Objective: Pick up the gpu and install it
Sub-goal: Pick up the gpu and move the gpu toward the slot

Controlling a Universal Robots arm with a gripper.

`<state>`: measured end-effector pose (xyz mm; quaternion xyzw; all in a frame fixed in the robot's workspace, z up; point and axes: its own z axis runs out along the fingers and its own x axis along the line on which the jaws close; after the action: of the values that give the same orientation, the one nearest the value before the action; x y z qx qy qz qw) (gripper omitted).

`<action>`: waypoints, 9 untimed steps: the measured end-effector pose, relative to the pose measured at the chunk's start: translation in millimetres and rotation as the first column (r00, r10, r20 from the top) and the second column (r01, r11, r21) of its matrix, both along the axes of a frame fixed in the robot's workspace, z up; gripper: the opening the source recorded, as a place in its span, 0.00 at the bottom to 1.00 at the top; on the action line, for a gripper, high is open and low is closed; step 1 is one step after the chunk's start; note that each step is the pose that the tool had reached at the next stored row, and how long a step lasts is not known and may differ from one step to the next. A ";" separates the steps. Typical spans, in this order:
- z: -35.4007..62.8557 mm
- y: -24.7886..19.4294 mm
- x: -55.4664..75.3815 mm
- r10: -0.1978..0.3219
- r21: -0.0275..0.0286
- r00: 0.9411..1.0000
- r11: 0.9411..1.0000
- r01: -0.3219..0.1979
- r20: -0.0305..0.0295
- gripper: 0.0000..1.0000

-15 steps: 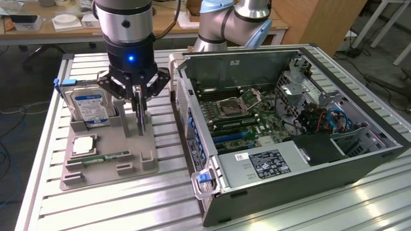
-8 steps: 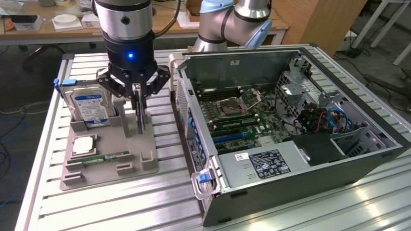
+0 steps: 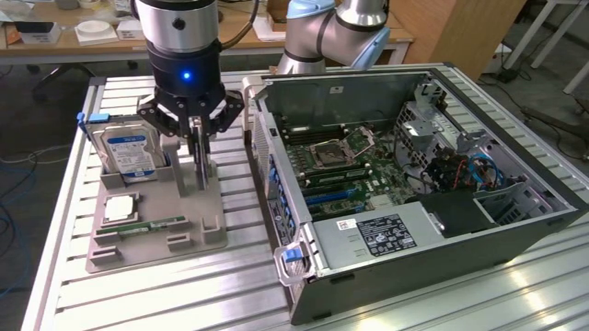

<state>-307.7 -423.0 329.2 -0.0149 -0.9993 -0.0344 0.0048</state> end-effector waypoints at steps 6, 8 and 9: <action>3.8 0.0 0.0 0.000 0.000 1.000 1.000 0.000 0.000 0.26; 5.0 0.0 0.0 0.000 0.001 1.000 1.000 0.000 0.000 0.26; 5.6 0.0 0.0 0.000 0.001 1.000 1.000 0.000 0.000 0.26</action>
<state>-307.8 -423.0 334.8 -0.0149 -0.9993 -0.0348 0.0047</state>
